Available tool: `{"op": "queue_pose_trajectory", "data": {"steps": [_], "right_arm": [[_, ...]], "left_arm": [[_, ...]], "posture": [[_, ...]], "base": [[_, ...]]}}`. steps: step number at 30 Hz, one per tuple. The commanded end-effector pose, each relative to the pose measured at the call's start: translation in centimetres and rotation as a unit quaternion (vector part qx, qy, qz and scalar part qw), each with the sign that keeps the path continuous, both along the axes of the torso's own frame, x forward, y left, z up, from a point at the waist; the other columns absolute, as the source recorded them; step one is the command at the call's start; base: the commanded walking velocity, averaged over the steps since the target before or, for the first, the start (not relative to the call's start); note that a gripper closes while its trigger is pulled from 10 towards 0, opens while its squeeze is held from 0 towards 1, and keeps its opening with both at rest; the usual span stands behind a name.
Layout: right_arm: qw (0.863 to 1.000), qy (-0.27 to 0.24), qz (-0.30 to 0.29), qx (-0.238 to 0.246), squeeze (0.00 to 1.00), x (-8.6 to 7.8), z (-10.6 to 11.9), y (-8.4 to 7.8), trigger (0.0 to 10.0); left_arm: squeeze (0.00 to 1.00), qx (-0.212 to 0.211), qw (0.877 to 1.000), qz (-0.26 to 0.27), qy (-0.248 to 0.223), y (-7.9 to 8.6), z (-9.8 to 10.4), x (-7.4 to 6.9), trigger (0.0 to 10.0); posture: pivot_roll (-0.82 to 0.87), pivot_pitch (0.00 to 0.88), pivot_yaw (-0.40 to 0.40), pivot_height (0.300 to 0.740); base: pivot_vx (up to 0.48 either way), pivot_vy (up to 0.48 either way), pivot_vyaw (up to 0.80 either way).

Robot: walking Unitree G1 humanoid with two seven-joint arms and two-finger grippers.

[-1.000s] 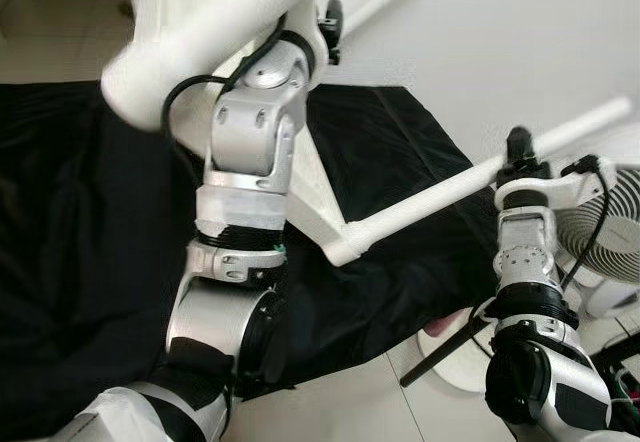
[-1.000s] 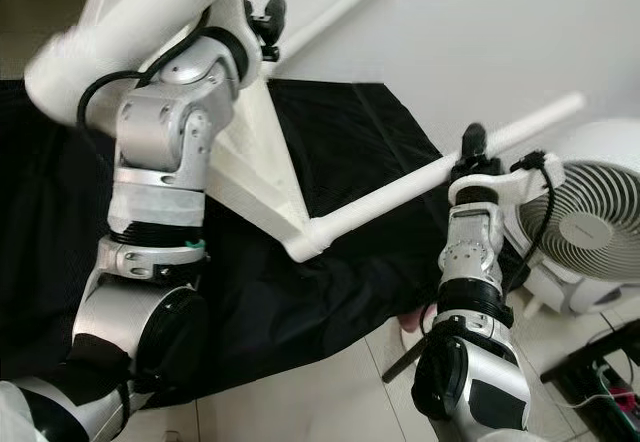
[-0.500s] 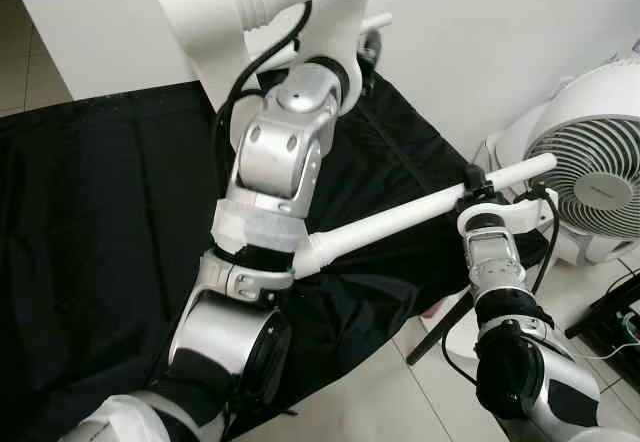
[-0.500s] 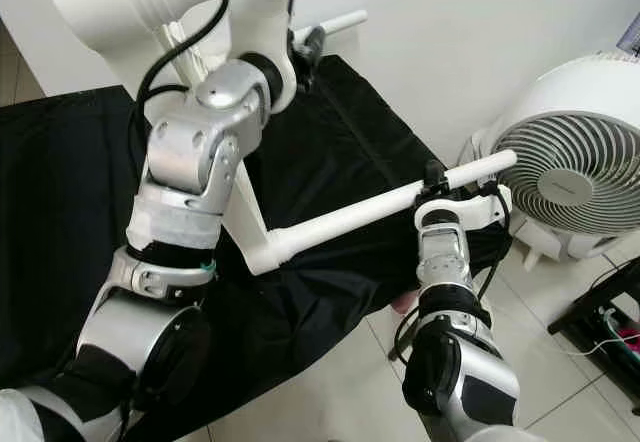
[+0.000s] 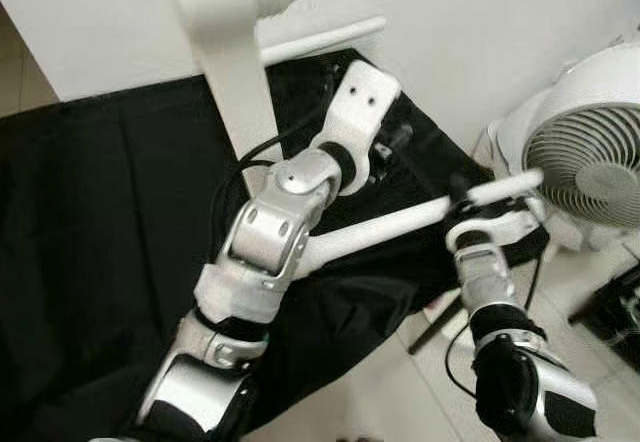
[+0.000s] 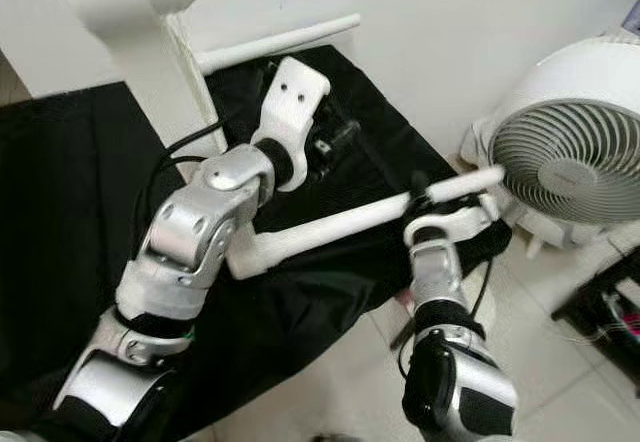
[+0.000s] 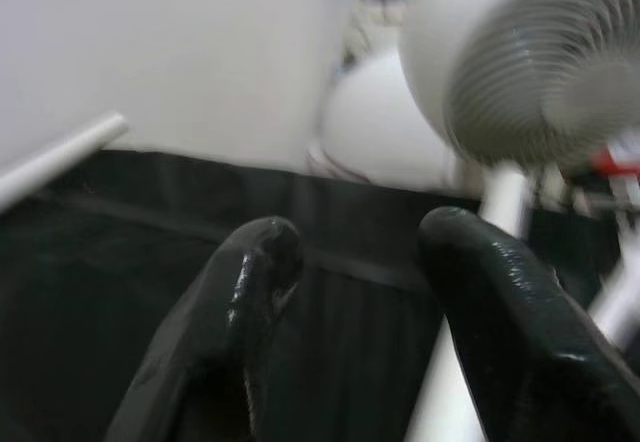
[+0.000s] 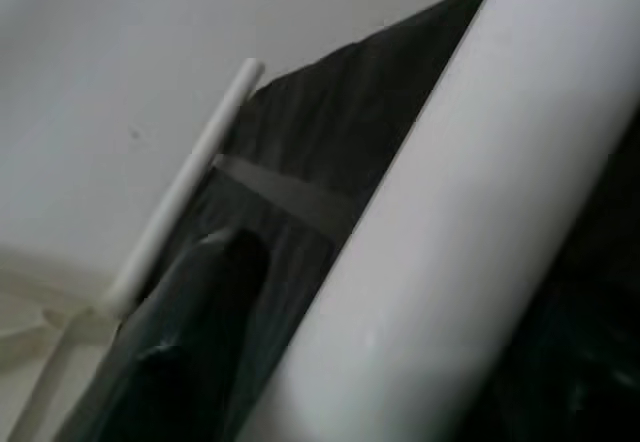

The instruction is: Building children table

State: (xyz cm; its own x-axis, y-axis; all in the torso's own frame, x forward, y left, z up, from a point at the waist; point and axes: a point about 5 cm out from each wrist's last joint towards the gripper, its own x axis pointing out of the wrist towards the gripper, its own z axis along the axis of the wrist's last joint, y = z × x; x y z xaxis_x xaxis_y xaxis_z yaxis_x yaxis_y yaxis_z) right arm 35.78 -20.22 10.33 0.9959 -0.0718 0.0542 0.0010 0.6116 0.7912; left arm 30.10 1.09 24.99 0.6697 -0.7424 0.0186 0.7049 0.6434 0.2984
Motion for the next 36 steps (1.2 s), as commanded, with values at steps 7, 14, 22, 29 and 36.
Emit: {"op": "queue_pose_trajectory", "data": {"steps": [7,14,22,29,36], "right_arm": [[0.996,0.083,0.023,0.022,1.0,-1.3,-3.6,1.4,10.0],[0.997,0.076,0.029,0.015,0.0,-1.3,-3.5,1.3,10.0],[0.997,0.066,0.029,0.014,0.0,-1.2,-3.2,1.2,10.0],[0.998,0.061,0.031,0.012,0.0,-1.1,-3.0,1.3,10.0],[0.998,0.054,0.033,0.007,0.0,-1.1,-2.8,1.2,10.0]], "left_arm": [[0.0,0.054,0.996,-0.069,0.009,0.4,-2.7,-1.9,10.0],[0.0,0.075,0.995,-0.072,0.006,0.5,-3.4,-1.9,10.0],[0.0,0.139,0.99,-0.037,-0.011,-0.2,-5.4,-1.3,10.0],[0.0,0.181,0.983,-0.032,-0.012,-2.2,-7.5,-0.9,10.0],[0.0,0.203,0.979,0.007,-0.018,-3.5,-8.4,0.2,10.0]], "posture": [[0.12,0.132,-0.006,0.74],[0.12,0.133,-0.006,0.74],[0.12,0.131,-0.005,0.74],[0.11,0.131,-0.008,0.74],[0.1,0.13,-0.012,0.74]], "base": [[0.0,0.0,0.0],[0.0,0.0,0.0],[0.0,0.0,0.0],[0.0,0.0,0.0],[0.0,0.0,0.0]]}}
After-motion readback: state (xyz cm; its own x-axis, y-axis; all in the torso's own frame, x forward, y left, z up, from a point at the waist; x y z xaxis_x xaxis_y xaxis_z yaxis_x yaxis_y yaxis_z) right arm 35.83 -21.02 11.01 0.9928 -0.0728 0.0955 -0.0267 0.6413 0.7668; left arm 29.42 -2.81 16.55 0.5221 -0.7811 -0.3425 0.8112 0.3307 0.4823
